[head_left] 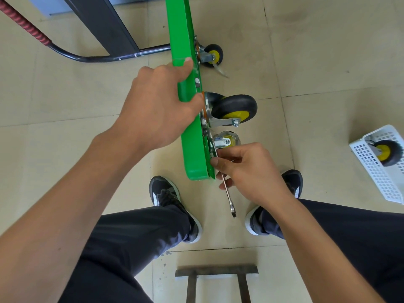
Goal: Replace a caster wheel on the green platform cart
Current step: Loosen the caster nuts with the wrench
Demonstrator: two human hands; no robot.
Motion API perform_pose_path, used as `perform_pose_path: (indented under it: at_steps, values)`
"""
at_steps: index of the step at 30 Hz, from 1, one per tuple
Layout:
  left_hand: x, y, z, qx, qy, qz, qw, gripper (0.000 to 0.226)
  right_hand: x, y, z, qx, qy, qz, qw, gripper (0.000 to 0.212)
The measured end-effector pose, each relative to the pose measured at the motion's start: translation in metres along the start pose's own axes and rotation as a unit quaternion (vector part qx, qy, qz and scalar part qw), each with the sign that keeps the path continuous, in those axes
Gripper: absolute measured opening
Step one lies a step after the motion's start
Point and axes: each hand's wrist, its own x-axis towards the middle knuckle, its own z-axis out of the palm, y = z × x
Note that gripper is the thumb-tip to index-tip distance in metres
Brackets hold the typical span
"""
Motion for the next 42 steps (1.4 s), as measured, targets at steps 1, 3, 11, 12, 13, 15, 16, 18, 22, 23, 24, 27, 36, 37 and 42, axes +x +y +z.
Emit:
perform_pose_path:
  at_steps: [1, 3, 11, 12, 13, 15, 16, 18, 22, 23, 24, 27, 36, 37, 42]
  values:
    - [0.000, 0.000, 0.000, -0.002, -0.002, -0.003, 1.000, 0.066, -0.001, 0.001, -0.001, -0.001, -0.002, 0.009, 1.000, 0.006]
    - [-0.001, 0.000, -0.001, -0.010, -0.003, -0.009, 1.000, 0.069, -0.001, 0.007, -0.003, -0.015, 0.000, 0.019, 1.000, 0.018]
    - [-0.003, 0.002, -0.002, -0.027, -0.002, -0.021, 0.999, 0.068, 0.004, 0.020, -0.005, 0.009, 0.011, 0.044, 0.999, 0.019]
    - [-0.003, 0.003, -0.002, -0.027, 0.001, -0.021, 0.999, 0.066, 0.005, 0.022, -0.003, 0.015, 0.014, 0.047, 0.999, 0.019]
    - [-0.003, 0.003, -0.001, -0.026, 0.005, -0.020, 0.999, 0.064, 0.007, 0.024, -0.002, 0.019, 0.014, 0.049, 0.999, 0.018]
    - [-0.004, 0.004, -0.001, -0.027, 0.011, -0.018, 0.999, 0.061, 0.009, 0.027, -0.001, 0.024, 0.007, 0.047, 0.999, 0.022]
    - [-0.004, 0.005, -0.001, -0.026, 0.014, -0.017, 0.999, 0.061, 0.011, 0.027, -0.001, 0.025, 0.002, 0.043, 0.999, 0.023]
    - [-0.004, 0.006, 0.000, -0.026, 0.017, -0.015, 0.999, 0.061, 0.013, 0.027, 0.000, 0.026, -0.006, 0.039, 0.999, 0.025]
    - [-0.004, 0.006, 0.001, -0.031, 0.018, -0.016, 0.999, 0.061, 0.016, 0.028, 0.003, 0.029, -0.005, 0.035, 0.999, 0.024]
    - [-0.004, 0.005, 0.001, -0.033, 0.018, -0.017, 0.999, 0.062, 0.017, 0.027, 0.004, 0.031, -0.004, 0.036, 0.999, 0.024]
    - [-0.004, 0.005, 0.001, -0.036, 0.017, -0.018, 0.999, 0.064, 0.018, 0.027, 0.004, 0.034, -0.004, 0.037, 0.999, 0.023]
    - [-0.005, 0.006, 0.001, -0.041, 0.015, -0.018, 0.999, 0.065, 0.018, 0.025, 0.005, 0.041, -0.013, 0.033, 0.999, 0.021]
    - [-0.006, 0.004, 0.001, -0.017, 0.014, -0.009, 1.000, 0.061, 0.020, 0.026, 0.014, 0.067, -0.002, 0.029, 0.997, 0.016]
    - [-0.007, 0.004, 0.001, -0.017, 0.012, -0.006, 1.000, 0.062, 0.020, 0.026, 0.015, 0.064, 0.002, 0.022, 0.998, 0.015]
    - [-0.010, 0.003, 0.001, -0.027, 0.010, 0.003, 1.000, 0.062, 0.026, 0.027, 0.018, 0.034, 0.018, -0.009, 0.999, 0.020]
